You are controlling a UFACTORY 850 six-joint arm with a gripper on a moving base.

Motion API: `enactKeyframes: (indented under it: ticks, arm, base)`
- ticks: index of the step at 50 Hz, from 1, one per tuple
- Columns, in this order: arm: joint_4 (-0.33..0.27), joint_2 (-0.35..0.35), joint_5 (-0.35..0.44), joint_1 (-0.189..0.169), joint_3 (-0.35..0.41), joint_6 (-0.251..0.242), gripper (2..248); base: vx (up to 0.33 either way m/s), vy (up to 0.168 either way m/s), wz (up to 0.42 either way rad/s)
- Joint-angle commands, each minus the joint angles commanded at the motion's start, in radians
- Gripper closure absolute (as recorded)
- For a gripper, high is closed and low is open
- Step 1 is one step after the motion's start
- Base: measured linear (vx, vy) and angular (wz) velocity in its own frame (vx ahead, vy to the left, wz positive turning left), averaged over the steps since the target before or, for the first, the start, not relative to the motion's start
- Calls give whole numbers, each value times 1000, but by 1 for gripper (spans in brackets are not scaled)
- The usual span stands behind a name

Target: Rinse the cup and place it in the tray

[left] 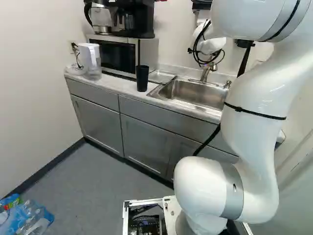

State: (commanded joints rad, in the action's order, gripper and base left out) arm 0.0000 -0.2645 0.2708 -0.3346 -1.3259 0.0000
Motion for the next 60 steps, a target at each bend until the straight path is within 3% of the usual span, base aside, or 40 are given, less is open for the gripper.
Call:
enactKeyframes:
  ticks: [37, 60]
  arm:
    - [0, -60, 0, -11, -68, 0, 3]
    - [0, 24, 0, 20, 27, 0, 3]
  base:
    - [0, 0, 0]
    - [0, 0, 0]
